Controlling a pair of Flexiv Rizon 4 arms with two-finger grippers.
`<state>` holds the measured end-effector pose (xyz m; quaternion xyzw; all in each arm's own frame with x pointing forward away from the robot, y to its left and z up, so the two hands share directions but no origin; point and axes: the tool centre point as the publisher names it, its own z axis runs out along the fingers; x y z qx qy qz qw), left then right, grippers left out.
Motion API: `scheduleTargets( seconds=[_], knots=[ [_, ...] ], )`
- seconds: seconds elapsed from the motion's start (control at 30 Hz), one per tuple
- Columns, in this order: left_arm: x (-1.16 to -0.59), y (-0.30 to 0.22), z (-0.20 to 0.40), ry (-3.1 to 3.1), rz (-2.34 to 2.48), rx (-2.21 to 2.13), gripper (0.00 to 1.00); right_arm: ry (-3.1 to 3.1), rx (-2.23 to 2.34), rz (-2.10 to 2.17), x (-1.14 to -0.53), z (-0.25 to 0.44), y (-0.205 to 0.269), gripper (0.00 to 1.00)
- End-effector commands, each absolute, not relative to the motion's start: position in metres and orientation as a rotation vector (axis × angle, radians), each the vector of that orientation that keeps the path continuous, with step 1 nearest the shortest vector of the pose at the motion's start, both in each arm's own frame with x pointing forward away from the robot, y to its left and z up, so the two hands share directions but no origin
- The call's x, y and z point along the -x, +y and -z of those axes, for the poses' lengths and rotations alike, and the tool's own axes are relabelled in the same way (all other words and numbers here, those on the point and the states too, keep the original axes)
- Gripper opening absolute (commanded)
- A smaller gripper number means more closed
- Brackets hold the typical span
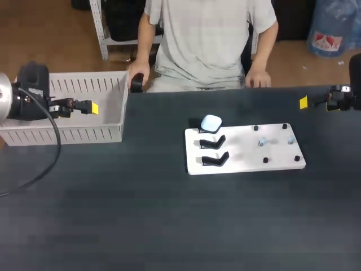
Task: Pick up each earbud case from the left stands, insert the matching earbuds, close the lid, and place the case in the box.
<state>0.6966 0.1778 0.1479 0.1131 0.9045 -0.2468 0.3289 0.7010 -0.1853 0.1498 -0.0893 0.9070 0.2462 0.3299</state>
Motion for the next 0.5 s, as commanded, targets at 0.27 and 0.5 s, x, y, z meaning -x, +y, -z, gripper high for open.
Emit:
scheduleTargets(
  seconds=[0.27, 0.5],
  knots=[
    [-0.698, 0.140, -0.154, 2.264, 0.683, -0.703, 1.00, 2.373, 0.234, -0.642, -0.700, -0.150, -0.186, 1.00],
    [-0.707, 0.106, -0.147, 2.127, 0.624, -1.071, 1.00, 2.373, 0.234, -0.642, -0.700, -0.150, -0.186, 1.00]
  ],
)
